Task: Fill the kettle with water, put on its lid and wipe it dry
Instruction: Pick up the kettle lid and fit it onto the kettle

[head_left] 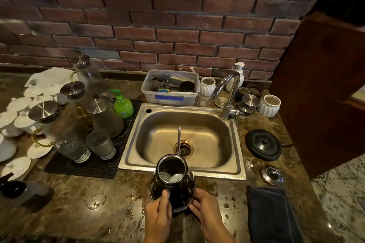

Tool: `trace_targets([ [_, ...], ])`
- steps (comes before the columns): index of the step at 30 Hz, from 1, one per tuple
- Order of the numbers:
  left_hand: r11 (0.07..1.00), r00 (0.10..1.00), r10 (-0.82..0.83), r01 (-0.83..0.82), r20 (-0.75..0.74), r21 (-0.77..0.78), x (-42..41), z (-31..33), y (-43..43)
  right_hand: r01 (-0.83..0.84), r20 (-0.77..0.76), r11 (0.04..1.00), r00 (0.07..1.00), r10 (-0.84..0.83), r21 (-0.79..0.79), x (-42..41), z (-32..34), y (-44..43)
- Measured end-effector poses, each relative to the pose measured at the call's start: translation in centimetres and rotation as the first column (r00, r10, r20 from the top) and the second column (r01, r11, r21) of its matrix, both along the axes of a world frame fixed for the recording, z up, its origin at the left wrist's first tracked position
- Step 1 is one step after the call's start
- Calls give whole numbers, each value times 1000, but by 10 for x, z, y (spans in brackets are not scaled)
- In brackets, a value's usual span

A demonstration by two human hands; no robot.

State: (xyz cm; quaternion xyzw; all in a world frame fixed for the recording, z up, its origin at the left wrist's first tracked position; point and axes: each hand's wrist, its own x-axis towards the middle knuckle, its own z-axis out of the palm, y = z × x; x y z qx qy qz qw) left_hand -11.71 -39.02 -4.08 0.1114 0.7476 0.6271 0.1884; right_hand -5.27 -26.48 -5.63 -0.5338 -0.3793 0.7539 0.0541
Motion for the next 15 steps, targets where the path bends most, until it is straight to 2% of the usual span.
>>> trace_targets([
  [3, 1000, 1000, 10, -10, 17, -1, 3, -13, -6, 28, 17, 1000, 999, -28, -8, 3, 3, -5],
  [5, 1000, 999, -3, 2, -32, -21, 5, -25, -11, 51, 31, 999, 998, -51, -14, 5, 4, -8],
  [7, 995, 991, -14, 1, -131, -101, 5, -36, -14, 65, 51, 998, 997, -64, -10, 7, -1, -9],
  [8, 991, 991, -21, 3, -130, -134, 4, -36, -16, 69, 60, 998, 996, -68, -12, 7, -5, -9],
  [9, 985, 994, -38, 20, -102, -170, 2, -37, -17, 69, 71, 998, 995, -68, -16, 8, -9, -9],
  [10, 983, 994, -102, 107, 46, -149, 3, -33, -19, 66, 79, 998, 995, -65, -19, 9, -14, -10],
  [11, 969, 970, -211, 225, 123, -106, 5, -30, -22, 63, 81, 998, 995, -61, -24, 11, -18, -10],
  [12, 965, 970, -237, 241, 55, -98, 3, -28, -22, 65, 78, 997, 995, -62, -31, 12, -20, -11],
  [13, 975, 980, -199, 199, 9, -97, 1, -32, -24, 65, 77, 997, 995, -62, -36, 12, -23, -11],
  [14, 994, 996, -86, 87, 5, -70, 5, -31, -20, 70, 74, 997, 995, -67, -41, 13, -24, -11],
  [15, 996, 998, -62, 62, 0, -59, 9, -35, -21, 81, 73, 996, 994, -77, -47, 13, -25, -11],
])
